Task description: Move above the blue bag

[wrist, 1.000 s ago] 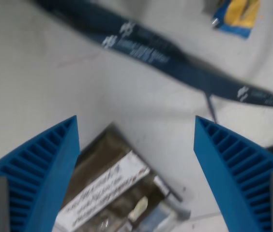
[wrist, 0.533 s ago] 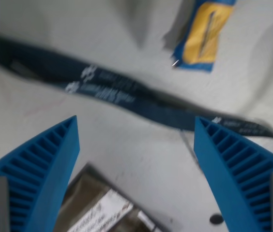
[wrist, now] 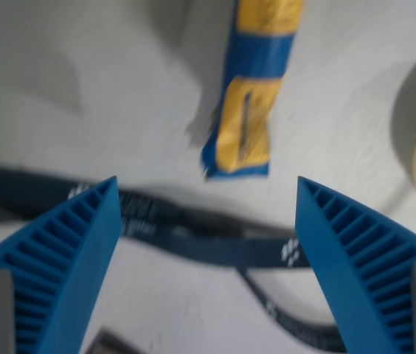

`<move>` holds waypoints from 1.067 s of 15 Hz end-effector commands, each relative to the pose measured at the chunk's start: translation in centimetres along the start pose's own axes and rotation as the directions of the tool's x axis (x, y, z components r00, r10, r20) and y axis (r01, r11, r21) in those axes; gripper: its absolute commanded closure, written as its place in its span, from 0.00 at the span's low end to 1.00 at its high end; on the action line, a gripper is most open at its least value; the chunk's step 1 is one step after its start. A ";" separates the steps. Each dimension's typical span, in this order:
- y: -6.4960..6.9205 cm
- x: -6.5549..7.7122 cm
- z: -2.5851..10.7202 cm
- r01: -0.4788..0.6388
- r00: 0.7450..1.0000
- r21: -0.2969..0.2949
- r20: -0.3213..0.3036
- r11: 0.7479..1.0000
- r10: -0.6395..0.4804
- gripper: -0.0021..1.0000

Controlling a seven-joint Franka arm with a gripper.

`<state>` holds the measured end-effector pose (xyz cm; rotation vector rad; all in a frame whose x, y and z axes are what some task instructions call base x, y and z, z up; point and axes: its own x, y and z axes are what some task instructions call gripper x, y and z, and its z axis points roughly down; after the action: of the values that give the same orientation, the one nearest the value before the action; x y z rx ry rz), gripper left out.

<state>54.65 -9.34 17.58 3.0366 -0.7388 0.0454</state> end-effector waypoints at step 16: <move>2.2 5.4 2.8 -0.129 0.991 0.018 0.025 0.991 0.129 0.00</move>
<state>57.70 -13.36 15.13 2.9887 -0.8857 0.0599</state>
